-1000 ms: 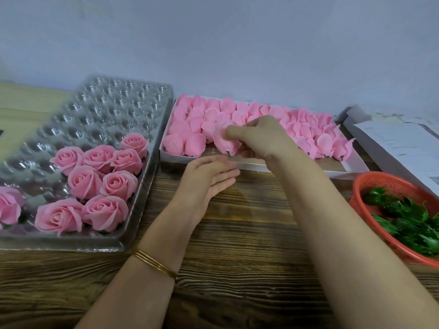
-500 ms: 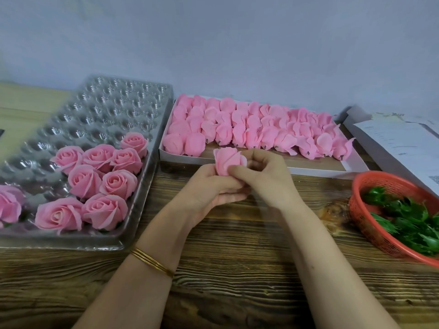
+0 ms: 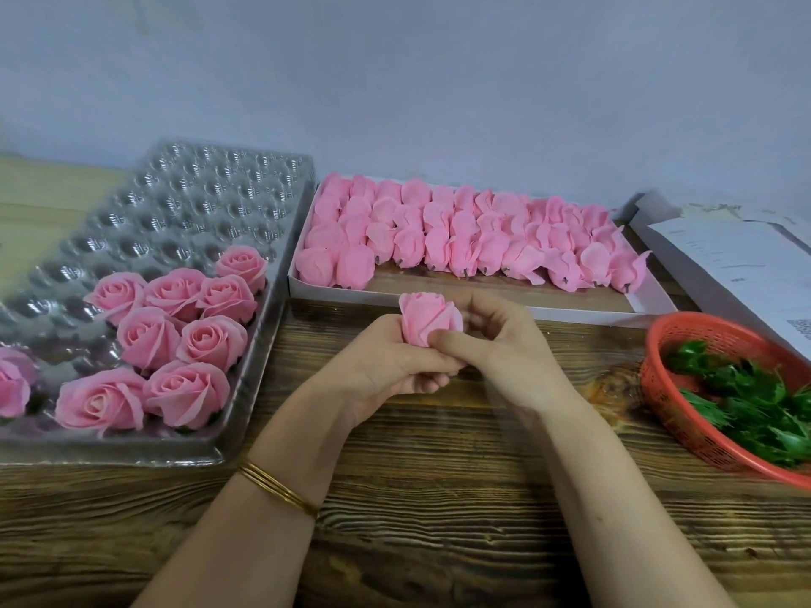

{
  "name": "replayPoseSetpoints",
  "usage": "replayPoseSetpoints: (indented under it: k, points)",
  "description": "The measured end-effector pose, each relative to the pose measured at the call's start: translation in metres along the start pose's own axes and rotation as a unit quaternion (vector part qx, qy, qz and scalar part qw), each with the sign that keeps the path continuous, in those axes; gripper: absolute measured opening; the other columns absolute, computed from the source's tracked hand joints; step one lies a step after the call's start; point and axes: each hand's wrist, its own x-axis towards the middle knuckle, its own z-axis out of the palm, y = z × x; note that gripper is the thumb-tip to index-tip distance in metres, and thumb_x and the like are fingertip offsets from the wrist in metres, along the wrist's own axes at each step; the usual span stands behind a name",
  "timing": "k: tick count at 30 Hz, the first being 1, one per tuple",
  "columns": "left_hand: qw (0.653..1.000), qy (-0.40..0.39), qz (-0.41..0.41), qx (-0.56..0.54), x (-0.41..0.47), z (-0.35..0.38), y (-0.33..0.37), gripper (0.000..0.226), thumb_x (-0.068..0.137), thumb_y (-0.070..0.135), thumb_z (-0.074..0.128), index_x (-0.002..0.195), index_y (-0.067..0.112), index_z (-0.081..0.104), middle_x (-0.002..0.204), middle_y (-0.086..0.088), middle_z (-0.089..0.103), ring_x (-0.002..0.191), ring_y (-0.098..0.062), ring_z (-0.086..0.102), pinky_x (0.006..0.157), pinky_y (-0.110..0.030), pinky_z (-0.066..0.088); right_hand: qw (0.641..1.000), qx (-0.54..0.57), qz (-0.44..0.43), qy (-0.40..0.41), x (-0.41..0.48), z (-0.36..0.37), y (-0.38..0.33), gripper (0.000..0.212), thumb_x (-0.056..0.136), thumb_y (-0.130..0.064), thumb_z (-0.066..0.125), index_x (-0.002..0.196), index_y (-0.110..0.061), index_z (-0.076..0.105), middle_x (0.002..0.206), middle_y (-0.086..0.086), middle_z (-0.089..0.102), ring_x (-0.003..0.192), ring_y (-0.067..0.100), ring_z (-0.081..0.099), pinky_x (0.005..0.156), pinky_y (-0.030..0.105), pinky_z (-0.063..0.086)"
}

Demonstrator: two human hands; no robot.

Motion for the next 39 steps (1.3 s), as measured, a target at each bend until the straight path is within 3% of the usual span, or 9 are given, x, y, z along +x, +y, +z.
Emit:
replayPoseSetpoints:
  k: [5,13,17,20,23,30,35,39]
  points:
    - [0.998,0.036,0.006,0.056,0.001,0.003,-0.001,0.016,0.080,-0.004,0.073,0.081,0.012,0.071,0.059,0.001,0.062,0.057,-0.007,0.057,0.057,-0.019,0.049,0.999,0.040,0.005,-0.005,-0.002,0.003,0.003,0.020,0.082,0.008,0.069,0.096,-0.005,0.067,0.075,0.009,0.070,0.055,0.024,0.065,0.059,0.033,0.057]
    - [0.988,0.061,0.067,0.126,0.001,0.007,-0.003,0.019,0.079,0.000,0.073,0.073,0.018,0.068,0.058,0.003,0.062,0.057,-0.005,0.058,0.058,-0.018,0.049,1.000,0.010,-0.002,0.002,-0.001,0.002,0.007,0.026,0.073,-0.003,0.076,0.090,-0.021,0.072,0.082,-0.002,0.072,0.076,0.017,0.067,0.075,0.040,0.058]
    - [0.984,0.064,0.069,0.150,0.003,0.006,-0.006,0.021,0.085,0.007,0.069,0.071,0.023,0.067,0.056,0.007,0.061,0.056,-0.004,0.056,0.055,-0.015,0.046,0.998,0.061,0.014,-0.025,0.000,0.002,0.008,0.026,0.072,-0.016,0.074,0.095,-0.005,0.068,0.080,0.012,0.069,0.064,0.033,0.063,0.066,0.042,0.055]
    - [0.986,0.063,0.073,0.139,0.004,0.007,-0.007,0.021,0.087,0.022,0.075,0.067,0.028,0.070,0.057,0.007,0.061,0.055,-0.004,0.055,0.055,-0.015,0.046,0.996,0.088,0.027,-0.006,0.001,0.004,0.003,0.044,0.083,-0.037,0.067,0.089,0.007,0.061,0.073,0.026,0.063,0.060,0.035,0.061,0.063,0.037,0.051]
    - [0.984,0.063,0.077,0.148,0.005,0.008,-0.008,0.023,0.086,0.022,0.076,0.065,0.029,0.069,0.058,0.006,0.063,0.055,-0.003,0.058,0.055,-0.015,0.046,0.998,0.047,0.031,0.029,0.000,0.006,0.002,0.053,0.087,-0.048,0.062,0.086,0.005,0.063,0.075,0.031,0.063,0.063,0.031,0.063,0.066,0.037,0.051]
    - [0.981,0.074,0.100,0.147,0.004,0.009,-0.006,0.012,0.083,0.016,0.078,0.077,0.023,0.070,0.059,0.006,0.067,0.056,-0.002,0.062,0.057,-0.015,0.050,0.997,0.027,0.039,0.063,0.000,0.010,0.000,0.030,0.077,-0.035,0.067,0.081,-0.006,0.070,0.081,0.016,0.067,0.078,0.025,0.061,0.079,0.049,0.051]
    - [0.982,0.072,0.136,0.114,0.001,0.010,-0.006,0.023,0.080,0.008,0.079,0.080,0.030,0.075,0.067,0.012,0.071,0.065,0.003,0.066,0.061,-0.010,0.049,0.997,0.011,0.033,0.068,-0.001,0.010,0.001,0.015,0.075,-0.035,0.068,0.073,-0.020,0.071,0.078,0.005,0.070,0.079,0.014,0.065,0.079,0.035,0.053]
    - [0.981,0.089,0.132,0.110,0.002,0.010,-0.007,0.020,0.081,0.012,0.078,0.099,0.019,0.077,0.078,0.007,0.075,0.070,0.001,0.067,0.068,-0.015,0.051,0.997,0.011,0.028,0.074,0.000,0.012,0.003,0.013,0.072,-0.034,0.071,0.074,-0.022,0.072,0.081,0.004,0.072,0.080,0.014,0.066,0.078,0.032,0.054]
